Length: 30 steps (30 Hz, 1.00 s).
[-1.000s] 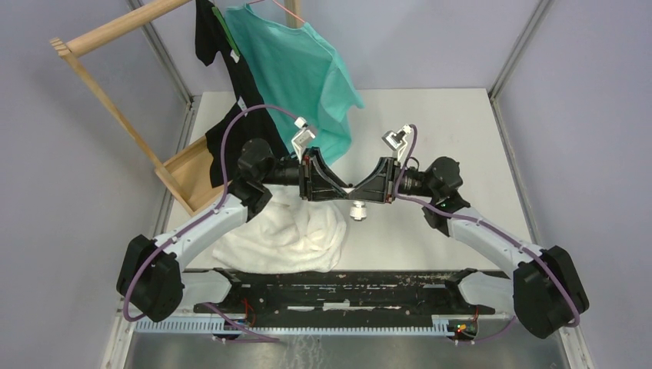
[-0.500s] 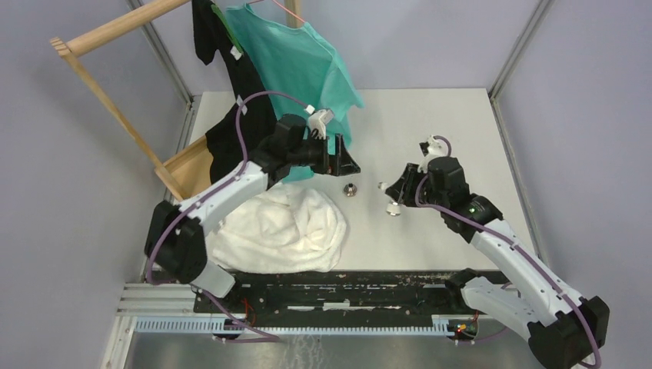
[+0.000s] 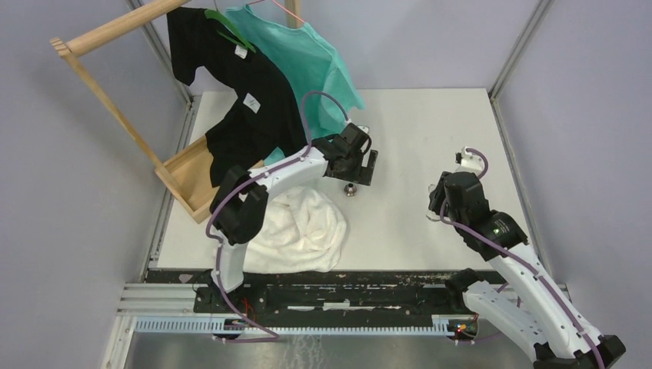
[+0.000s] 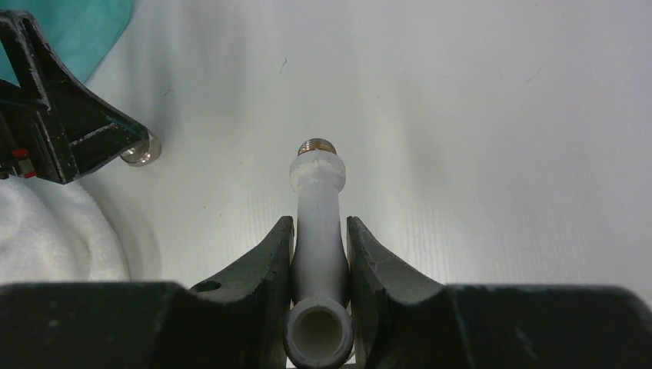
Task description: Install the water faucets
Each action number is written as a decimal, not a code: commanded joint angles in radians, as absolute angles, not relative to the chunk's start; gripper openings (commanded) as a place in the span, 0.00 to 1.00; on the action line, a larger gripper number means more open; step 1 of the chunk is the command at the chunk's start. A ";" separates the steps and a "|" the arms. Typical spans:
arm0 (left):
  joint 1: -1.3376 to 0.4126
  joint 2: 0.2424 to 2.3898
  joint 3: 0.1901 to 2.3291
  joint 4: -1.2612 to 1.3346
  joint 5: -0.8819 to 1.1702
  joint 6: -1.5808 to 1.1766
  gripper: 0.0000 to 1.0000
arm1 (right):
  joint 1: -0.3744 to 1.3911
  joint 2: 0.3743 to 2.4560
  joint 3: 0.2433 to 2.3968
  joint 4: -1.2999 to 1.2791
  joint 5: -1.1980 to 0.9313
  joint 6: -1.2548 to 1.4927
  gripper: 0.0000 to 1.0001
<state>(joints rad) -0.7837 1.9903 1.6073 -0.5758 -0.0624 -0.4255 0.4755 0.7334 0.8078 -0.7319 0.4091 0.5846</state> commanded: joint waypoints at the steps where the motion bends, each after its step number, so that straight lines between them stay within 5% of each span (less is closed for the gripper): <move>1: -0.819 2.036 1.662 -0.640 -0.199 -0.352 0.99 | 0.476 0.726 0.839 -0.752 0.470 0.556 0.01; 7: -0.828 2.080 1.645 -0.605 -0.205 -0.359 0.95 | 0.476 0.721 0.821 -0.725 0.415 0.559 0.00; 25: -0.830 2.163 1.650 -0.575 -0.165 -0.363 0.62 | 0.477 0.753 0.817 -0.705 0.371 0.555 0.00; 30: -0.825 2.161 1.659 -0.569 -0.153 -0.372 0.32 | 0.476 0.792 0.842 -0.695 0.309 0.548 0.01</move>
<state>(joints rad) -0.8284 2.1536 1.6222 -0.5961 -0.1707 -0.3859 0.4759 0.7681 0.8074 -0.7547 0.3584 0.5663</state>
